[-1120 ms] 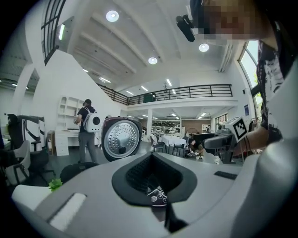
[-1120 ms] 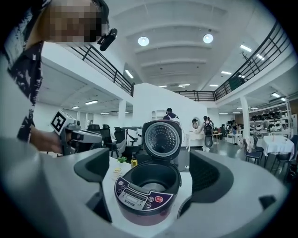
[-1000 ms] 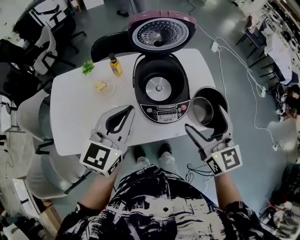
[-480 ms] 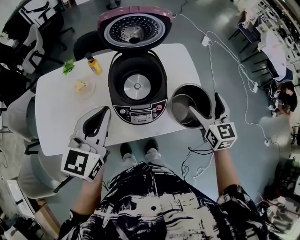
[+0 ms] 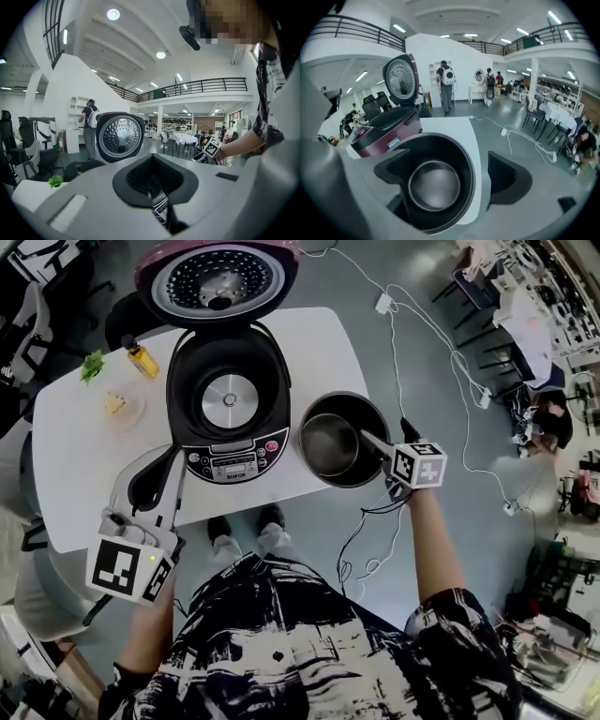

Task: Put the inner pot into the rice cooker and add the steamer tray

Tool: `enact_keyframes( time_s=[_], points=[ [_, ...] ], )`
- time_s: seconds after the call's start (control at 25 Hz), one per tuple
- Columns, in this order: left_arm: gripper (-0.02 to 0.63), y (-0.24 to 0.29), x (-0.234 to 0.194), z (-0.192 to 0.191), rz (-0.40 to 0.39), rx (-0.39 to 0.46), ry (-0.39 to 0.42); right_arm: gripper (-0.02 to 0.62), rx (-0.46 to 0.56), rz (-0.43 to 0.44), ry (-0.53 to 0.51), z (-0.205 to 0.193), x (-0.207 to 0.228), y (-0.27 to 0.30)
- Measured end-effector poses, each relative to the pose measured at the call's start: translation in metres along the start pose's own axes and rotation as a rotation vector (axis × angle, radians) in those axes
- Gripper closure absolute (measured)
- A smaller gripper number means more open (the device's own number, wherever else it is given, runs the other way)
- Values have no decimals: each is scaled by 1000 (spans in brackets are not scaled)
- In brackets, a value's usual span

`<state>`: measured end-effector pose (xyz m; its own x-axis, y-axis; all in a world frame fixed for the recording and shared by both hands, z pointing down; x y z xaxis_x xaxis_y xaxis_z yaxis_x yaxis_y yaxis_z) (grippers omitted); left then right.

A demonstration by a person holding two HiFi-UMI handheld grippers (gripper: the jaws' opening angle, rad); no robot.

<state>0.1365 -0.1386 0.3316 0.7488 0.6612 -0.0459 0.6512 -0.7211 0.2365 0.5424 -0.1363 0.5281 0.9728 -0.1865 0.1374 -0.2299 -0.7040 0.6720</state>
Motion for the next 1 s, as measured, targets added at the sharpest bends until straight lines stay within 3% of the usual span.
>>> enact_keyframes(
  time_s=[0.36, 0.68, 0.8, 1.0],
  points=[
    [601, 28, 27, -2, -71, -14, 17, 103, -212, 69, 268, -42, 26, 45],
    [601, 40, 40, -3, -119, -28, 26, 137, -354, 20, 306, -81, 38, 61],
    [601, 44, 41, -5, -128, -33, 27, 244, -401, -4, 299, -88, 41, 62],
    [601, 47, 45, -6, -143, -38, 28, 489, -546, -31, 257, -108, 41, 61]
  ],
)
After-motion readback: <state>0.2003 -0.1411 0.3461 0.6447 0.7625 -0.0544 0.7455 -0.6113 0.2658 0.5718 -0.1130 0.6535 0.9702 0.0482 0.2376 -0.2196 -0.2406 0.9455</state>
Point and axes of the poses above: the fingertips, and each gripper's own axes: y forward along the fingers, x to its right, z out of its top, the point moved 1 cm from there along -y, backward along the fingers, and after that the axes turned 5 degrees about z, right-handed, at the moved point
